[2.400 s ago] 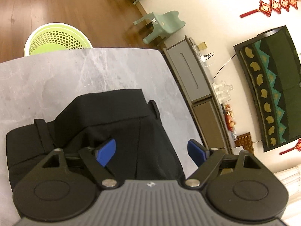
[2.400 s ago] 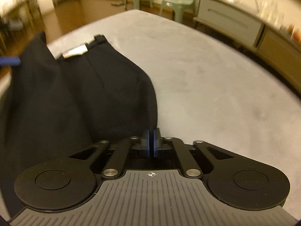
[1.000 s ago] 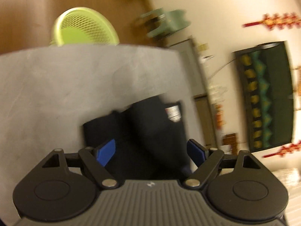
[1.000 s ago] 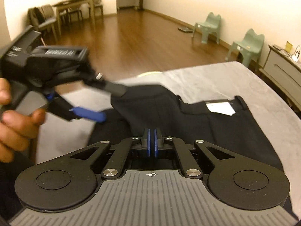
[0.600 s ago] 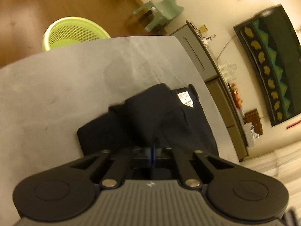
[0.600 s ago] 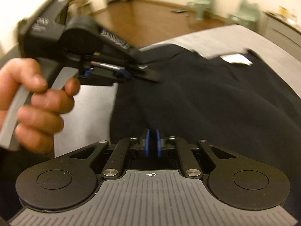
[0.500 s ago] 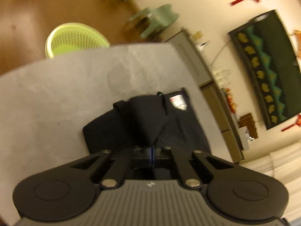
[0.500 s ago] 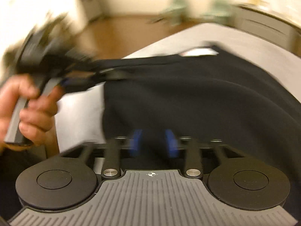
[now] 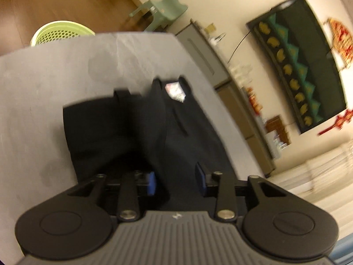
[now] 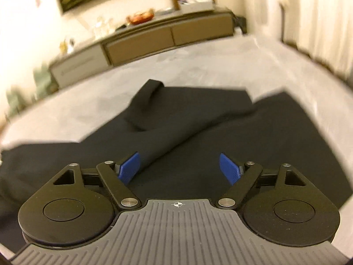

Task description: Fold clothes

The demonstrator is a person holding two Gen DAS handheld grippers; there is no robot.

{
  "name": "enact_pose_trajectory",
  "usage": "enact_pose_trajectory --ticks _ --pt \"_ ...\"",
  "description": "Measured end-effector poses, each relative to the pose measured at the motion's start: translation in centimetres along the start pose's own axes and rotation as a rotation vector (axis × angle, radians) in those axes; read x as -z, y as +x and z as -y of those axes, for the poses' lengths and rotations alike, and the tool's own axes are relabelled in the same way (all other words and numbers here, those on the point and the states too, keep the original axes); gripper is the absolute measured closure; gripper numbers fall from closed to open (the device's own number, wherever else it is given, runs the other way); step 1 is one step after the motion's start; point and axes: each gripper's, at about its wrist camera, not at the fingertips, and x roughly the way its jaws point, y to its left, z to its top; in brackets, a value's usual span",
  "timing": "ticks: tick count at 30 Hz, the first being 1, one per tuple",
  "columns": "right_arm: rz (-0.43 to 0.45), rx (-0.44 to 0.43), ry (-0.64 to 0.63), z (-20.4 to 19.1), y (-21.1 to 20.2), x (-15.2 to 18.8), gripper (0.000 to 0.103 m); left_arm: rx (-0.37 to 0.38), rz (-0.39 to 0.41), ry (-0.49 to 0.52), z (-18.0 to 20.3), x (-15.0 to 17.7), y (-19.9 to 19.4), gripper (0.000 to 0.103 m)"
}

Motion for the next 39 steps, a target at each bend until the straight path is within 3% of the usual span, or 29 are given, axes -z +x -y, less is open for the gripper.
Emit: enact_pose_trajectory --ticks 2,3,6,8,9,12,14,17,20,23,24,25,26,28,30,34,37,38,39 --pt "0.001 0.019 -0.169 -0.8 1.1 -0.9 0.019 -0.063 0.008 0.036 0.4 0.4 0.4 0.08" --pt "0.007 0.013 -0.272 -1.3 1.3 -1.1 0.018 -0.1 0.016 0.048 0.4 0.4 0.6 0.095" --pt "0.021 -0.011 -0.574 -2.4 2.3 -1.7 0.017 -0.172 0.026 -0.002 -0.7 0.1 0.6 0.1" --pt "0.03 -0.006 -0.724 -2.8 2.7 -2.1 0.015 -0.203 0.031 -0.045 -1.5 -0.1 0.6 0.1" --pt "0.024 0.002 -0.735 -2.3 3.1 -2.7 0.015 -0.206 0.042 -0.047 -1.5 -0.2 0.4 0.1" --pt "0.024 0.012 -0.661 -0.5 3.7 -4.5 0.016 -0.233 0.122 -0.009 -0.6 0.1 -1.3 0.096" --pt "0.027 -0.053 -0.553 0.7 3.9 -5.5 0.017 -0.22 0.192 0.035 0.4 0.8 -2.9 0.088" --pt "0.058 -0.24 -0.286 1.9 3.6 -6.9 0.017 -0.248 0.307 0.143 2.6 2.0 -4.5 0.087" --pt "0.012 -0.317 -0.249 -0.9 5.6 -7.3 0.013 -0.267 0.352 0.259 5.2 2.6 -4.2 0.087" --pt "-0.033 -0.271 -0.337 -4.0 9.1 -6.5 0.017 -0.267 0.337 0.289 6.3 2.8 -3.2 0.087" --pt "-0.06 -0.244 -0.358 -4.8 10.6 -6.2 0.037 -0.267 0.327 0.287 6.4 2.8 -3.0 0.087" --pt "-0.1 -0.222 -0.357 -5.0 11.8 -6.2 0.077 -0.27 0.316 0.277 6.2 2.7 -2.8 0.087" --pt "-0.129 -0.203 -0.337 -4.7 12.5 -6.2 0.089 -0.28 0.305 0.256 5.8 2.6 -2.7 0.087" --pt "-0.139 -0.189 -0.31 -4.1 11.5 -6.6 0.098 -0.285 0.267 0.187 4.2 2.0 -2.4 0.087" --pt "-0.138 -0.199 -0.296 -3.7 10.0 -7.7 0.099 -0.281 0.222 0.104 2.4 1.4 -2.1 0.087" --pt "-0.076 -0.369 -0.137 -2.0 5.3 -13.5 0.1 -0.29 0.189 0.015 0.0 0.7 -2.0 0.087" --pt "0.012 -0.476 0.138 0.1 4.2 -21.0 0.103 -0.338 0.191 0.033 -0.2 0.3 -1.4 0.087" --pt "0.025 -0.482 0.286 1.4 5.3 -23.5 0.103 -0.35 0.188 0.04 -0.1 0.2 -1.1 0.087" --pt "0.046 -0.384 0.354 2.2 6.6 -24.8 0.101 -0.358 0.184 0.046 0.1 0.2 -0.8 0.087"
